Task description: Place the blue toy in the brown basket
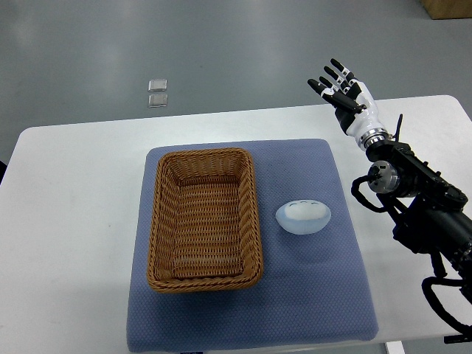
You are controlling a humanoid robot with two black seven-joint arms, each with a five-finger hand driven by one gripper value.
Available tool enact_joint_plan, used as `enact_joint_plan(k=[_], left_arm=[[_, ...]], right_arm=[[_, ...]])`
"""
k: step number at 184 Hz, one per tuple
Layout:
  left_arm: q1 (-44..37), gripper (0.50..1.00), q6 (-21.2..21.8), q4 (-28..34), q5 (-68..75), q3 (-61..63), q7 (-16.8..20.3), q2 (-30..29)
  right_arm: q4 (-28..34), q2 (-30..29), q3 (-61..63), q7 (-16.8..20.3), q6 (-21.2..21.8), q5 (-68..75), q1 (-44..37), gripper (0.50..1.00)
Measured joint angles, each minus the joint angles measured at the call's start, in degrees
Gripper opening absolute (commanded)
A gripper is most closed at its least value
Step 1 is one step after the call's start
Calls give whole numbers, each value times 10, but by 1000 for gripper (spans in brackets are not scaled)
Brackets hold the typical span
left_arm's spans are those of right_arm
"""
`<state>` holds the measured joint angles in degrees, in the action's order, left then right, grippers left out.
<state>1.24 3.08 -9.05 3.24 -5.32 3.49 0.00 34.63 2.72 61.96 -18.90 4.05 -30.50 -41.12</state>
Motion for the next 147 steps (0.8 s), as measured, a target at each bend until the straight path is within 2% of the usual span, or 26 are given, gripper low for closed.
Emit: enact_joint_plan(k=[147], left_arm=[[0,1000,0,5,0,5,0,0]], right_arm=[[3,1,0,0,0,0,-3,907]])
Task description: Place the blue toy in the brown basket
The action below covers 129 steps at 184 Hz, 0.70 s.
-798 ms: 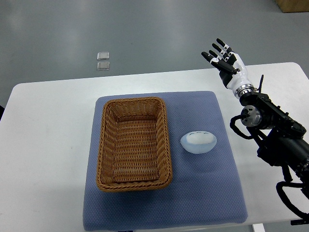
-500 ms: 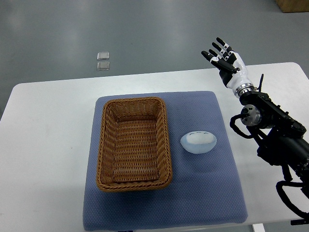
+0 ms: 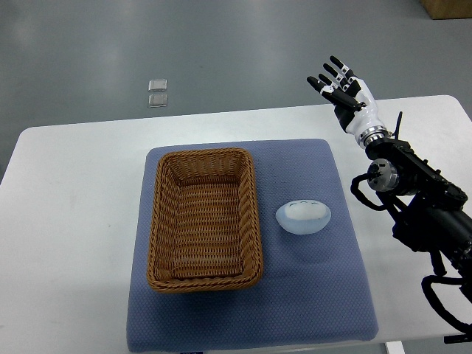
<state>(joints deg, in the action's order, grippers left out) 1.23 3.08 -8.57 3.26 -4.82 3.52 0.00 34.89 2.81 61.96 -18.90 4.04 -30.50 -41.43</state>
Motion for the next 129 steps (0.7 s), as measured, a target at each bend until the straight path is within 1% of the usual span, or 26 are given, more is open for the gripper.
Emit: enact_joint_plan(k=[88,129], left_arm=[[0,1000,0,2,0,1,0,0],[0,1000,0,2,0,1,0,0]], right_arm=[[-4,4,0,0,0,0,-1,907],[-6,4,0,-1,-8,0,-7,907]])
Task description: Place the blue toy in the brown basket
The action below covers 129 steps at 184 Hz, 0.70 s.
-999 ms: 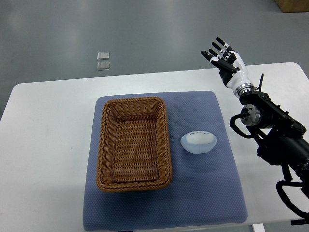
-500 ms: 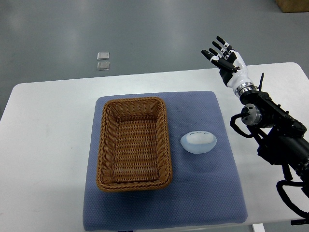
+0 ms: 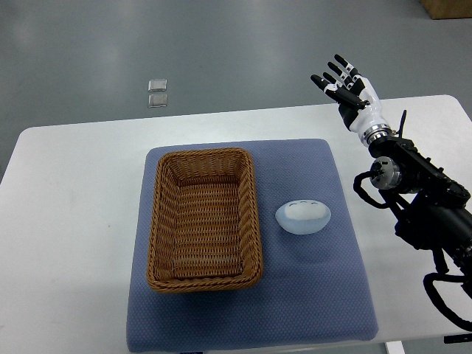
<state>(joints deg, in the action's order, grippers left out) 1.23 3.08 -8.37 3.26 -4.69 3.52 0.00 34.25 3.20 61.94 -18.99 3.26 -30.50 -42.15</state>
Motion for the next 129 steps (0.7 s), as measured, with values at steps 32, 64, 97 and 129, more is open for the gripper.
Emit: enact_joint_plan(k=[32,64,97,129], left_arm=[[0,1000,0,-2,0,0,0,0],[0,1000,0,-2,0,-1,0,0],[0,1000,0,-2,0,-1,0,0],[0,1000,0,-2,0,-1,0,0]], right_arm=[[0,1,-1,0,-1,0,-1,909],[0,2,-1,1,-1,0,-2,907],[8,3,-3,3,-1,-1,-2,909],[27,30,-20,3,2,-16,1,907]])
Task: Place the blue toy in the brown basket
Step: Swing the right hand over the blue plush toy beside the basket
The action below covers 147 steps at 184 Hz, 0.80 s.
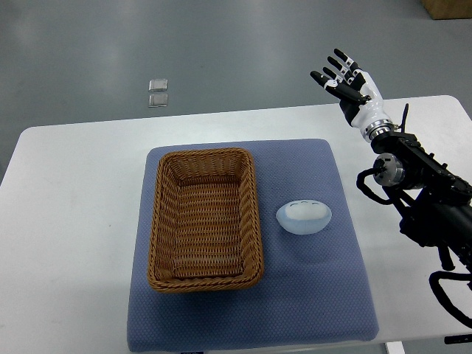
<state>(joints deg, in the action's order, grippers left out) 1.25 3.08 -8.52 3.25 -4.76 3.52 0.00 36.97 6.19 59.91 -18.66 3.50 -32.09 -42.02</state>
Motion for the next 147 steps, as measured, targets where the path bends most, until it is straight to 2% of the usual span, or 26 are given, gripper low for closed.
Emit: enact_joint_plan(k=[50,88,116,147], left_arm=[[0,1000,0,0,0,0,0,0],[0,1000,0,0,0,-1,0,0],[2,1000,0,0,0,-2,0,0],[2,1000,0,0,0,-2,0,0]], right_arm=[[22,78,-82,0,13,-62,-16,907],[109,159,-186,-1,30,-116,-36,907],[146,206,-244,-2,43,-165,-63,907],[205,255,-304,-2,89,-245,-94,905]])
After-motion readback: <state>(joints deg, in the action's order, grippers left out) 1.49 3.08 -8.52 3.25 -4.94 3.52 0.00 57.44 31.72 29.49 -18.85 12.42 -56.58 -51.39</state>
